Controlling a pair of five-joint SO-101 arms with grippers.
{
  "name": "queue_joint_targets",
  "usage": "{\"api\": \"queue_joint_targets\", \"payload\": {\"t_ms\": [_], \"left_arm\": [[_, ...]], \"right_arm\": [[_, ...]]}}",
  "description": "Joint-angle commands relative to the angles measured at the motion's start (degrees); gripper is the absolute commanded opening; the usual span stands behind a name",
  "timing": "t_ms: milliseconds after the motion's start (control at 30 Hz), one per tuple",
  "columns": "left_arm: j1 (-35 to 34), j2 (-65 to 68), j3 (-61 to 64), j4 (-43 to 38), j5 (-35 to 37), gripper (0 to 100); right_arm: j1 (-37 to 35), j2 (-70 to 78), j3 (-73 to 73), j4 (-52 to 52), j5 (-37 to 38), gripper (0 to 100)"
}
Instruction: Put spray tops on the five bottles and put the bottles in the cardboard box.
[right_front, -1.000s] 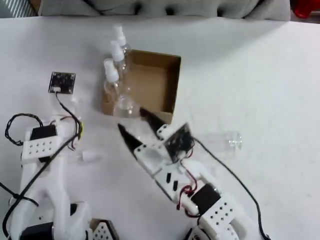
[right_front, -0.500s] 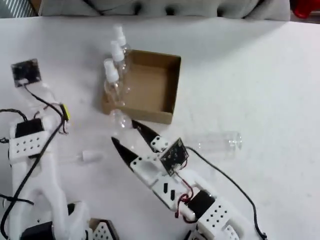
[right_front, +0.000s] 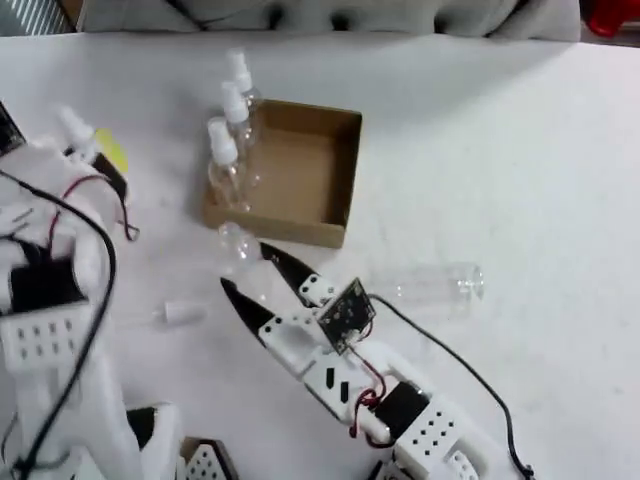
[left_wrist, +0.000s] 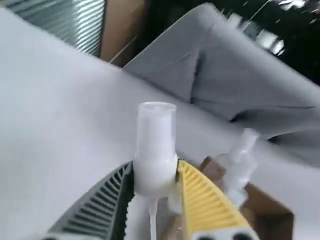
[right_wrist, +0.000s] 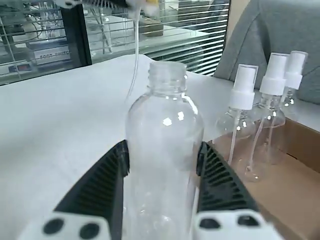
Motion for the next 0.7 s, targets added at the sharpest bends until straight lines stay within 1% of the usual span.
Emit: {"api": "queue_joint_targets", "payload": {"t_ms": [0,200,300,467,600,667], "left_arm": [[6.99,-13.58,-3.52,-1.49,0.88,2],[10.77,-24.13,-3.78,-2.2,0.79,2],[11.91,-27.12,-2.73,-6.86,0.79,2],[11.91,-29.76,0.62,-15.56,0.79,2],[12.35,-30.11,0.97,-16.97,1.14,2],[14.46,-30.02,1.41,-16.97,1.05,2]], "right_arm": [[-0.57,-0.92,-0.88,-1.45,0.7,1.6],[-0.66,-0.92,-0.88,-1.36,0.7,1.6],[-0.66,-0.92,-0.7,-1.19,0.7,1.6],[-0.66,-0.92,-0.18,-1.45,0.88,1.6],[-0.75,-0.92,-0.26,-1.45,0.88,1.6],[-0.75,-0.92,-0.26,-1.45,0.97,1.6]]}}
